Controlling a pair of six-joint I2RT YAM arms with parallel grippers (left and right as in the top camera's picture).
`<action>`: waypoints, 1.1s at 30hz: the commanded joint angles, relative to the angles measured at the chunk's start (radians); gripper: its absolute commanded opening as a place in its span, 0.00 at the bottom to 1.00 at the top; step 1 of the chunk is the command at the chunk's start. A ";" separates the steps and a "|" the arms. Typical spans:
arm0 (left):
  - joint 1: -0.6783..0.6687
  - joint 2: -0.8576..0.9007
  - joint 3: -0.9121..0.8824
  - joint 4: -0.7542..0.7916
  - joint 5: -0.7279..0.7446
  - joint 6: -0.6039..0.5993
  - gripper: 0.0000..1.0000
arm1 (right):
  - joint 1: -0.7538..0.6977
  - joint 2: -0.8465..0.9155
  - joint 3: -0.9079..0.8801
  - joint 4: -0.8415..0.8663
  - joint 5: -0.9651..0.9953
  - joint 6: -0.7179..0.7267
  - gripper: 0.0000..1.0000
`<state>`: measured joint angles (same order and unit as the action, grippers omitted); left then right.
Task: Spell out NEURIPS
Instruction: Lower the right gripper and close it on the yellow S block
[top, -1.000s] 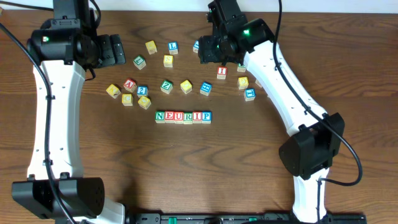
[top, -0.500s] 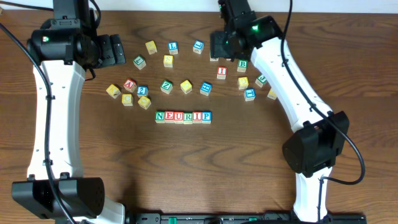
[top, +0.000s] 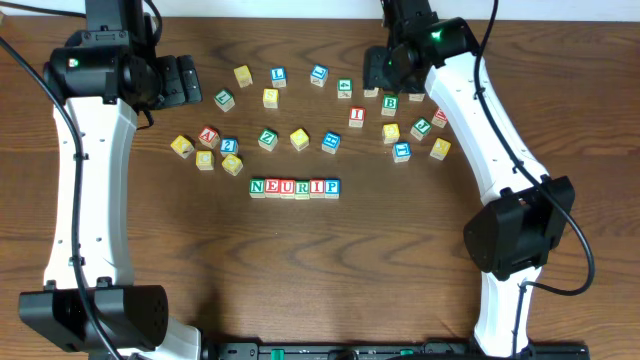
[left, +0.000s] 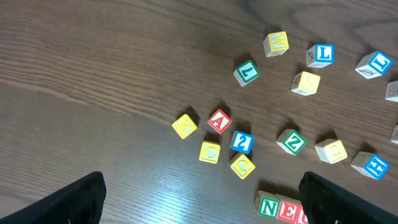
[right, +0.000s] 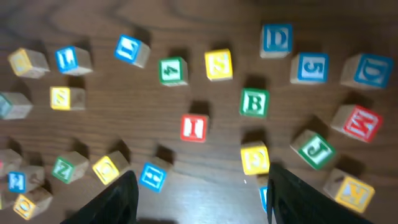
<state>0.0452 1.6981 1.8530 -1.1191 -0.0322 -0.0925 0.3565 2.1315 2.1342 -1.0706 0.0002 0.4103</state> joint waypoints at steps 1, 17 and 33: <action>0.004 -0.003 0.016 -0.002 -0.005 0.006 0.98 | 0.012 0.012 0.012 0.037 -0.003 0.012 0.61; 0.004 -0.003 0.016 -0.002 -0.005 0.006 0.98 | 0.087 0.113 0.012 0.141 -0.092 0.012 0.61; 0.004 -0.003 0.016 -0.002 -0.005 0.006 0.98 | 0.008 0.213 0.012 0.348 0.129 -0.076 0.61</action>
<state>0.0452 1.6981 1.8530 -1.1191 -0.0322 -0.0925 0.3904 2.2898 2.1353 -0.7540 0.0807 0.3885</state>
